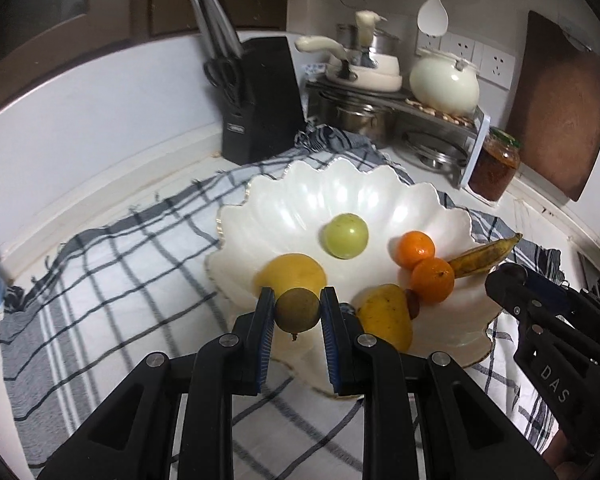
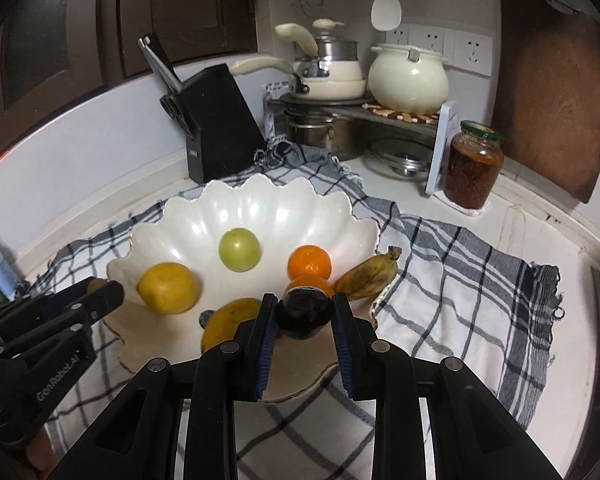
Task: Organize fruits
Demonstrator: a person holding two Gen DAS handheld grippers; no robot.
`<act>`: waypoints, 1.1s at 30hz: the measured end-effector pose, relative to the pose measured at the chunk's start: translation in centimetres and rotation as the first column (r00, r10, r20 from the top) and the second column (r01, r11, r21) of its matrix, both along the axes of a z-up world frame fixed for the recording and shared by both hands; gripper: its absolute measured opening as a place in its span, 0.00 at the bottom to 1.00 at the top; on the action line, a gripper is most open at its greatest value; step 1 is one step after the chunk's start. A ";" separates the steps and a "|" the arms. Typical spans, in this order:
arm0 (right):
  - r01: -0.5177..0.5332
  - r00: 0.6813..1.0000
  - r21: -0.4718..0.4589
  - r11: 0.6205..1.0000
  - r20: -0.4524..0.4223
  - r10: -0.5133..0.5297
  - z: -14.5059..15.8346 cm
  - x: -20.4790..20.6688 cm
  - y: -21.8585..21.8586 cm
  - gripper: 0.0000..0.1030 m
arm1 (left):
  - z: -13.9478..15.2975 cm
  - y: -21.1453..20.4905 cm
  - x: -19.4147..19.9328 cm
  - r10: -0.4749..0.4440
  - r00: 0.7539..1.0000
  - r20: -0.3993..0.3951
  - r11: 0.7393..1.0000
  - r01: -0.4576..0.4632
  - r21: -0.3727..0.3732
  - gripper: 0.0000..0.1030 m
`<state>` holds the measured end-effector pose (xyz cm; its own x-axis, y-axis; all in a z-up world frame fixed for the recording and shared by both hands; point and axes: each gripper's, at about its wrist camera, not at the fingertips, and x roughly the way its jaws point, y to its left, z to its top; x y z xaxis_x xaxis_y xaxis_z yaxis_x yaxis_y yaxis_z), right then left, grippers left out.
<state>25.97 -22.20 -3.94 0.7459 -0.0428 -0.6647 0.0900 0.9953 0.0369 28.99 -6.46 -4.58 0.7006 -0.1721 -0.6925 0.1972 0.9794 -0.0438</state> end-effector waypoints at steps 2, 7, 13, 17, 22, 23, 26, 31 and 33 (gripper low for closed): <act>-0.005 1.000 -0.001 1.000 -0.010 0.005 -0.4 0.3 -0.1 0.28 | -0.4 -0.4 0.5 -0.007 1.000 -0.011 1.000 0.007 0.004 0.23; -0.027 0.999 0.003 1.000 -0.038 0.027 -1.2 1.1 -0.4 0.28 | -1.3 -1.2 1.2 -0.030 0.999 -0.034 0.999 0.030 0.014 0.23; -0.049 0.998 0.010 0.999 -0.049 0.050 -1.4 1.5 -0.4 0.33 | -1.6 -1.2 1.2 -0.024 0.999 -0.038 0.999 0.024 0.021 0.41; -0.034 0.999 -0.011 0.999 -0.025 0.034 -1.1 1.1 -0.4 0.68 | -1.5 -0.8 1.0 -0.008 0.999 -0.033 1.000 0.009 0.024 0.55; 0.003 1.000 -0.038 0.999 -0.009 -0.003 -0.6 0.6 -0.6 0.77 | -1.1 -0.5 0.7 0.009 1.000 -0.020 0.999 -0.009 0.033 0.67; 0.011 1.000 -0.043 0.999 -0.008 -0.011 -0.6 0.4 -0.7 0.78 | -1.0 -0.5 0.6 0.013 1.000 -0.017 0.999 -0.012 0.037 0.70; 0.047 0.999 -0.063 0.997 0.005 -0.046 -0.4 0.0 -1.1 0.83 | -0.7 -0.2 0.0 0.036 0.999 0.004 0.998 -0.036 0.050 0.82; 0.080 0.997 -0.079 0.994 0.031 -0.077 0.1 -1.1 -1.7 0.88 | -0.2 0.1 -1.1 0.065 0.998 0.026 0.996 -0.066 0.056 0.91; 0.080 0.997 -0.081 0.994 0.029 -0.078 0.2 -1.4 -1.6 0.88 | -0.1 0.3 -1.6 0.074 0.997 0.026 0.996 -0.075 0.053 0.91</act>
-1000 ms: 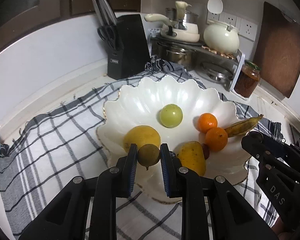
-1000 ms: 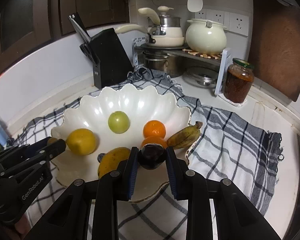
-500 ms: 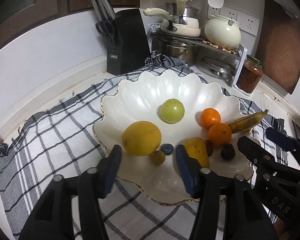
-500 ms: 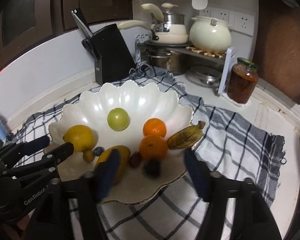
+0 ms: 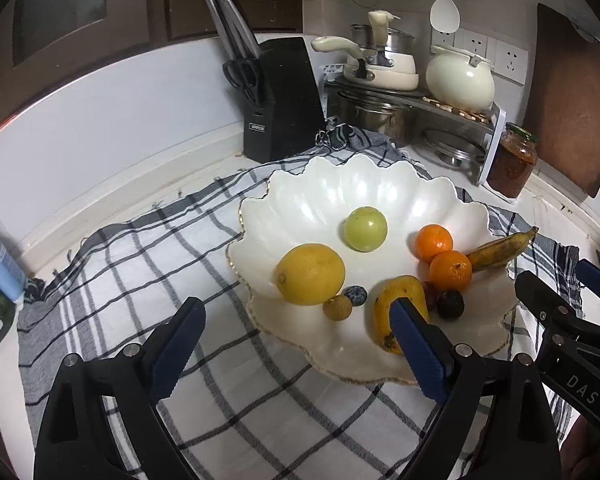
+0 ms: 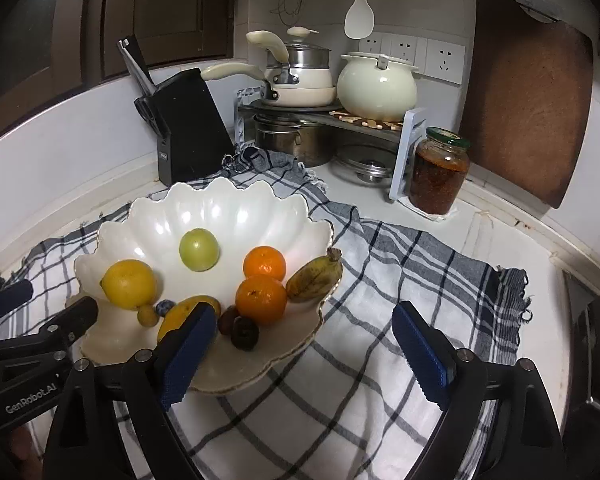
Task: Organize fruits
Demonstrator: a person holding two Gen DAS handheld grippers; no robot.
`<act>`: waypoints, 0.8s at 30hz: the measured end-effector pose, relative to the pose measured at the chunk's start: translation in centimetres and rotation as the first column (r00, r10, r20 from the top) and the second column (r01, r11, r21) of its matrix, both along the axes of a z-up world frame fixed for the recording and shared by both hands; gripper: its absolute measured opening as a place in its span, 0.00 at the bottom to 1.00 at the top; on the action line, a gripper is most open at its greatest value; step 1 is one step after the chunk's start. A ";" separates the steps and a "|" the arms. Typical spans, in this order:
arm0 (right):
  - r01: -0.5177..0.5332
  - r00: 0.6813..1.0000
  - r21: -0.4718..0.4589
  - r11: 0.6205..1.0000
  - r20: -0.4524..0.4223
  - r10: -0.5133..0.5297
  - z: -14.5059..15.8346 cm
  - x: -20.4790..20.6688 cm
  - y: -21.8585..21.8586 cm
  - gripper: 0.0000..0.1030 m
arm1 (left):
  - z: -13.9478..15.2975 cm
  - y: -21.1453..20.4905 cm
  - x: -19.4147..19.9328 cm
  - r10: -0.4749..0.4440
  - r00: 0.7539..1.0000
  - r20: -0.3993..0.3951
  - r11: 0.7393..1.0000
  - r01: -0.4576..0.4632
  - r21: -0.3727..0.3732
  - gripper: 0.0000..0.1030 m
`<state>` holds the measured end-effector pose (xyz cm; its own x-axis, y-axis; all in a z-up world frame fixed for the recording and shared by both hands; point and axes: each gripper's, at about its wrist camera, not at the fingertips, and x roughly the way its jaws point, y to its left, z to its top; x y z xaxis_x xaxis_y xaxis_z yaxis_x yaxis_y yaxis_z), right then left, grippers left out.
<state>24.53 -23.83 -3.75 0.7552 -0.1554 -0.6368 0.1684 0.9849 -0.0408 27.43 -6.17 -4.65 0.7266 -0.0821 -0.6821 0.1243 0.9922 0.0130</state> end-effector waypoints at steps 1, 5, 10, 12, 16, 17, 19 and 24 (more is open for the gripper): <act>-0.001 1.000 0.001 1.000 -0.002 0.001 0.0 -0.1 0.0 0.88 | 0.1 0.1 -0.2 0.004 1.000 0.000 1.000 -0.004 -0.003 0.92; -0.005 1.000 0.002 1.000 0.002 0.005 0.3 -0.7 0.2 0.88 | 0.5 0.5 -1.2 0.015 1.000 0.006 1.000 -0.015 -0.005 0.92; -0.014 1.000 0.008 1.000 0.012 0.014 0.8 -2.0 0.7 0.88 | 1.1 1.0 -2.7 0.027 0.999 0.017 1.000 -0.027 -0.008 0.92; -0.017 1.000 0.009 1.000 0.018 0.016 1.2 -2.7 0.8 0.88 | 1.4 1.1 -3.5 0.029 0.999 0.024 1.000 -0.029 -0.010 0.92; -0.024 0.999 0.005 1.000 0.032 0.024 1.8 -4.1 1.1 0.88 | 2.0 1.6 -5.1 0.034 0.999 0.036 0.999 -0.033 -0.016 0.92; -0.026 0.999 0.004 1.000 0.035 0.026 1.9 -4.4 1.2 0.88 | 2.1 1.7 -5.5 0.035 0.999 0.039 0.999 -0.034 -0.017 0.92; -0.033 0.999 0.004 0.999 0.042 0.033 2.2 -5.2 1.4 0.88 | 2.4 1.9 -6.4 0.040 0.998 0.047 0.999 -0.039 -0.017 0.94; -0.055 0.997 0.005 0.998 0.059 0.055 2.8 -7.1 2.1 0.88 | 2.9 2.5 -8.4 0.052 0.997 0.061 0.998 -0.051 -0.022 0.94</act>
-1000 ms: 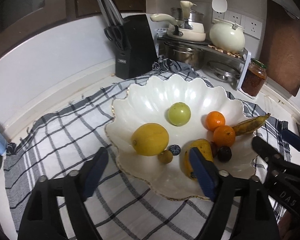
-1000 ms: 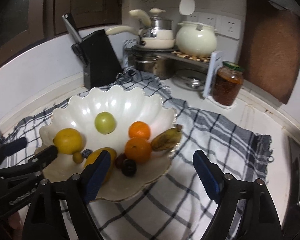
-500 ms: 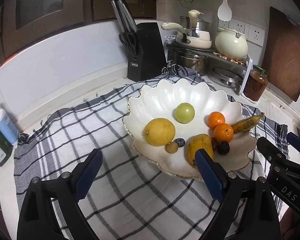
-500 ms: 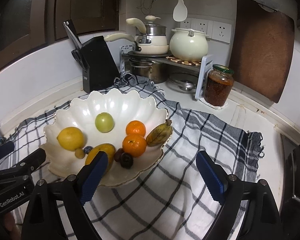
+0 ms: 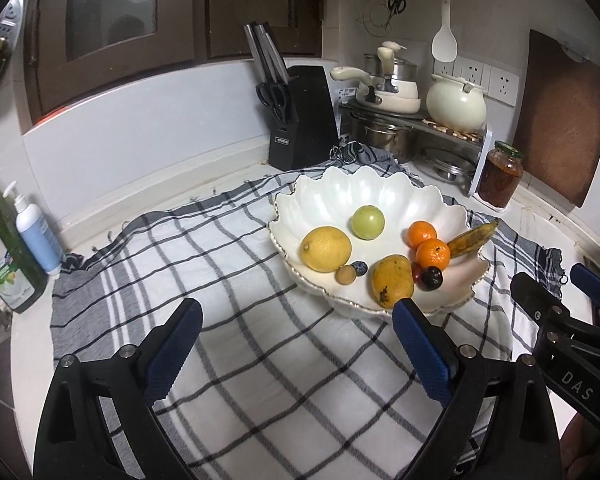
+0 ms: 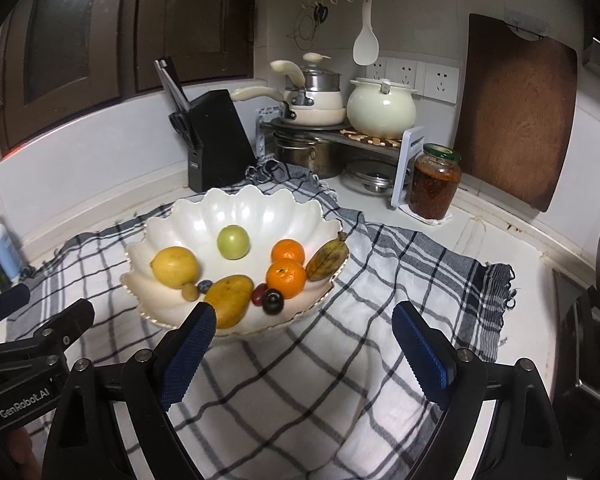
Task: Organize fruits
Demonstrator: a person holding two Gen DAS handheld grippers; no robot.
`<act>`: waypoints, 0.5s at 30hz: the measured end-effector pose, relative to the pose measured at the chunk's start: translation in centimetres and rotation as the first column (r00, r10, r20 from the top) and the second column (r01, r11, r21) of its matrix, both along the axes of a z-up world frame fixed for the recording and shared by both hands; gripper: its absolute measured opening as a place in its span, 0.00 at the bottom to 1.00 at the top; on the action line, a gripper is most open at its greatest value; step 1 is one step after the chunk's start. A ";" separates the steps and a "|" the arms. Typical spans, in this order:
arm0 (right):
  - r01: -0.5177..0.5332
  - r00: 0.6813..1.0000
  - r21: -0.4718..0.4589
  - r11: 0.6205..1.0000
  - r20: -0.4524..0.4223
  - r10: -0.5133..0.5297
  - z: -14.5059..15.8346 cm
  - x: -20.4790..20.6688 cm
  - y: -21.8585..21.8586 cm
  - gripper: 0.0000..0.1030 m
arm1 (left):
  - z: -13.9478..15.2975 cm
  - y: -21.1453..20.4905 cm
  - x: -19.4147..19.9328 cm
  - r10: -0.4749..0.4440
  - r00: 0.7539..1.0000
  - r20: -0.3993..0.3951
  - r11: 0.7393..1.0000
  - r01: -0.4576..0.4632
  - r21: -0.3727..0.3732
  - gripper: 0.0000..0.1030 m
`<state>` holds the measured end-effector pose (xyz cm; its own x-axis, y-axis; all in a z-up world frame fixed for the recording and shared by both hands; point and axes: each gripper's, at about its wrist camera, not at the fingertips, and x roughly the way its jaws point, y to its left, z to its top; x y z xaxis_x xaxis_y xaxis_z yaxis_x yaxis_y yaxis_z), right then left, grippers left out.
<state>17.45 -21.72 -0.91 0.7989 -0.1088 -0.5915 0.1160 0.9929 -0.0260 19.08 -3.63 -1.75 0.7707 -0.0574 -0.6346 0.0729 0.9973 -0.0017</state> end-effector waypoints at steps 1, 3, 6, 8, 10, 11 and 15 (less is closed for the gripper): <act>-0.005 1.000 0.000 1.000 0.002 0.005 0.1 -0.3 0.2 0.88 | 0.1 0.1 -0.4 0.002 1.000 0.003 1.000 -0.002 0.000 0.94; -0.012 1.000 0.001 1.000 0.006 0.012 0.2 -0.9 0.3 0.88 | 0.3 0.3 -1.2 0.006 1.000 0.010 1.000 -0.006 -0.002 0.94; -0.019 1.000 0.001 1.000 0.014 0.019 0.4 -2.1 0.6 0.88 | 0.6 0.7 -2.7 0.013 1.000 0.023 1.000 -0.013 -0.002 0.95; -0.022 1.000 -0.001 1.000 0.019 0.022 0.5 -2.8 0.7 0.88 | 0.8 0.9 -3.6 0.017 0.999 0.033 1.000 -0.017 -0.002 0.95; -0.023 0.999 0.000 1.000 0.027 0.022 0.6 -3.8 0.8 0.88 | 1.1 1.1 -4.7 0.022 0.999 0.043 1.000 -0.022 -0.002 0.95; -0.023 0.999 0.002 1.000 0.029 0.023 0.6 -4.1 0.9 0.88 | 1.2 1.3 -5.2 0.023 0.999 0.050 1.000 -0.023 -0.002 0.95; -0.027 0.999 0.009 1.000 0.036 0.026 0.8 -5.8 1.1 0.88 | 1.9 1.6 -7.2 0.020 0.997 0.068 1.000 -0.020 0.001 0.96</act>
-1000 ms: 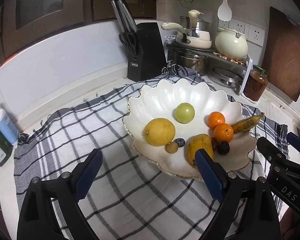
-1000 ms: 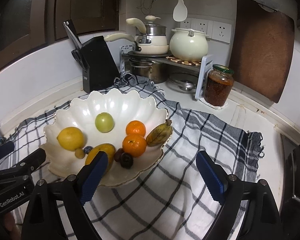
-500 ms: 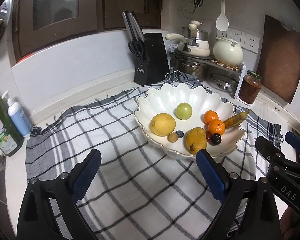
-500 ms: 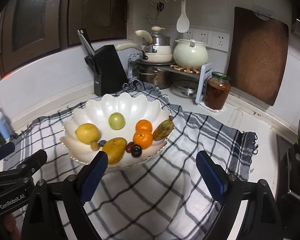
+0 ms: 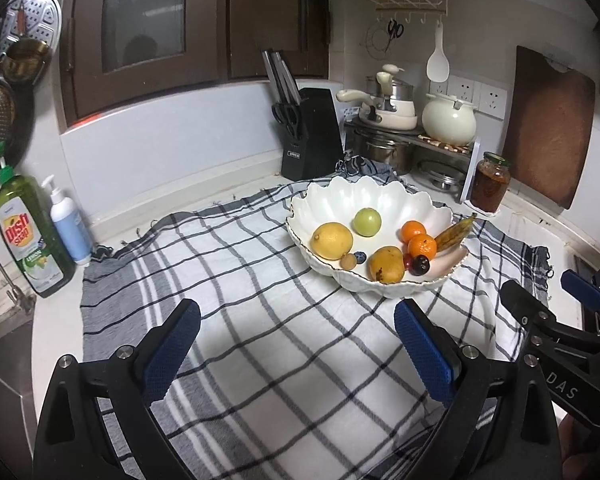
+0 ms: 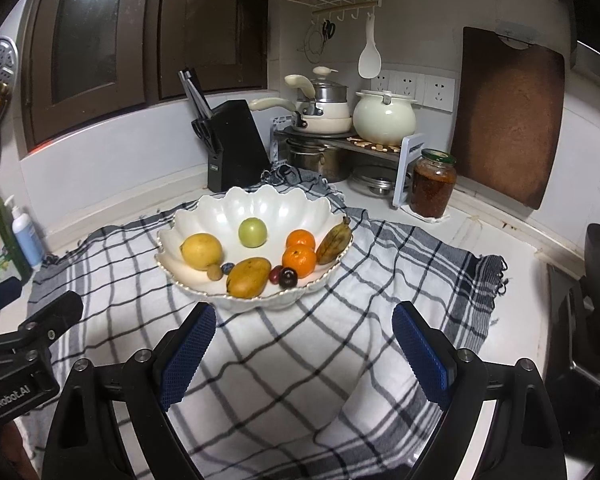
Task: Organize fruits
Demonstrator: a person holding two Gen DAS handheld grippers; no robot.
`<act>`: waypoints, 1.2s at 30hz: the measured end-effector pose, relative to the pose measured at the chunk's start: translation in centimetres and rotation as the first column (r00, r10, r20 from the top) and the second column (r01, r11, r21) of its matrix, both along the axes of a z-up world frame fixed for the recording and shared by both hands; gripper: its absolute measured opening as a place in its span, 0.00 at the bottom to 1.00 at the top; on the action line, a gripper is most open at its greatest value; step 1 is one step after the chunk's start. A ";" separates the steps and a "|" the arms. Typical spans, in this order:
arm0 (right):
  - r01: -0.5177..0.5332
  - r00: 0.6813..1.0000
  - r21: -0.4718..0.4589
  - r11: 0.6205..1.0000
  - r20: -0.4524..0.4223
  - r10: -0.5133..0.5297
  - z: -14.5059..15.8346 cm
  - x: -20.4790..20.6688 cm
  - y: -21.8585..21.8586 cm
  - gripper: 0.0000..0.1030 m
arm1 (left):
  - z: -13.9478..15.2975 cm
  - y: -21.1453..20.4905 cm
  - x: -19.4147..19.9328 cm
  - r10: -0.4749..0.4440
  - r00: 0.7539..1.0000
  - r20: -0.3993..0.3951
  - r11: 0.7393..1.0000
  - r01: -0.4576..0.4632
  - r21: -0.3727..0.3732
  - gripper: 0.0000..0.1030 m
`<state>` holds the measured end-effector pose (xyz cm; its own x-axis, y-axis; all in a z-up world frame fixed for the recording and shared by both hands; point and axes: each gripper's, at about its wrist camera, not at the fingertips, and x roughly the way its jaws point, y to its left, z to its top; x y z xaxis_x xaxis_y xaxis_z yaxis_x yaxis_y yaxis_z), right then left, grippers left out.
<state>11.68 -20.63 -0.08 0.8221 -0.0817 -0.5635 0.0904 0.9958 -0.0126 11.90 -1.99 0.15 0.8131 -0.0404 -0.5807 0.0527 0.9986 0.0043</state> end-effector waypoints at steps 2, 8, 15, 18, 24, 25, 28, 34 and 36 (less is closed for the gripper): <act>-0.001 1.000 0.005 1.000 0.001 0.001 0.2 -0.7 0.2 0.88 | 0.2 0.1 -0.7 -0.001 1.000 0.005 1.000 0.001 -0.001 0.96; -0.005 1.000 0.009 1.000 0.020 0.005 0.8 -3.3 0.7 0.88 | 0.5 0.6 -3.0 -0.006 1.000 0.011 1.000 0.006 -0.006 0.97; -0.003 1.000 0.005 1.000 0.029 0.003 1.2 -5.1 0.6 0.88 | 0.7 0.7 -5.0 -0.011 1.000 0.021 1.000 0.011 -0.013 0.97; -0.003 0.999 0.007 1.000 0.032 0.002 1.3 -5.6 0.5 0.88 | 0.9 0.6 -5.5 -0.012 1.000 0.027 1.000 0.012 -0.009 0.97; -0.004 0.999 0.010 1.000 0.038 0.004 1.6 -6.1 0.3 0.88 | 1.4 0.5 -6.1 -0.009 0.999 0.042 1.000 0.009 -0.002 0.97; -0.004 0.999 0.011 1.000 0.039 0.003 1.6 -6.2 0.3 0.88 | 1.5 0.5 -6.2 -0.009 0.999 0.043 1.000 0.009 -0.002 0.97; -0.003 0.999 0.013 1.000 0.046 0.002 1.8 -6.4 0.3 0.88 | 1.7 0.4 -6.3 -0.010 0.999 0.048 1.000 0.010 0.002 0.97; -0.001 0.999 0.015 1.000 0.047 0.000 1.9 -6.6 0.2 0.88 | 1.7 0.3 -6.4 -0.009 0.999 0.049 1.000 0.009 0.002 0.97; -0.002 0.999 0.013 1.000 0.047 0.001 1.9 -6.6 0.2 0.88 | 1.7 0.3 -6.4 -0.009 0.999 0.050 1.000 0.009 0.003 0.97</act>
<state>5.12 -20.46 1.87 0.8478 -0.0733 -0.5252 0.0889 0.9960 0.0044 5.50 -1.73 1.90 0.8406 -0.0464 -0.5396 0.0616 0.9981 0.0100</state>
